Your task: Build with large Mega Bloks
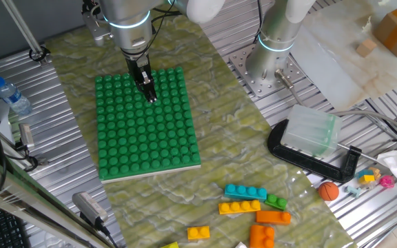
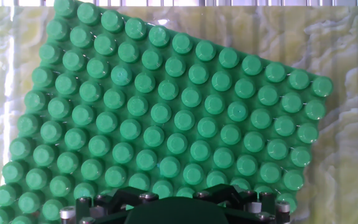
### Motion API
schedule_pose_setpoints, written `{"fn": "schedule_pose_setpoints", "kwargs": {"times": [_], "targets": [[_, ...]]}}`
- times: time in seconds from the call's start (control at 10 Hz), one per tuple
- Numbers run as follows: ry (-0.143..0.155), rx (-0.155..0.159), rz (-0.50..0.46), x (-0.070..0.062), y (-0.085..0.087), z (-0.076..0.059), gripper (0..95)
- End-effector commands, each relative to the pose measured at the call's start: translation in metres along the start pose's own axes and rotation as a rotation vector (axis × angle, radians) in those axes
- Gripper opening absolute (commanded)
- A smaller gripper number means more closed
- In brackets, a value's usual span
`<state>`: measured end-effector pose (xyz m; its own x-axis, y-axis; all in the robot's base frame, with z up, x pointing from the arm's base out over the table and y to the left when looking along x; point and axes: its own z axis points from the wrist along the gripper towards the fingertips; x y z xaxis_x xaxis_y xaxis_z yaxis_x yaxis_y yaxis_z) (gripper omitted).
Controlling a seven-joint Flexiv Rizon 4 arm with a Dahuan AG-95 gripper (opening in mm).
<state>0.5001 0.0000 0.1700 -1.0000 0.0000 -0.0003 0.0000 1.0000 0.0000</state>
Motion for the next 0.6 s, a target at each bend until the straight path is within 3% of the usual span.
{"fn": "schedule_pose_setpoints", "kwargs": {"times": [0.1,0.6], "targets": [[-0.029,-0.053,-0.011,0.0001,0.0000,0.0000,0.0],[-0.029,-0.047,-0.013,0.0001,0.0000,0.0000,0.0]]}}
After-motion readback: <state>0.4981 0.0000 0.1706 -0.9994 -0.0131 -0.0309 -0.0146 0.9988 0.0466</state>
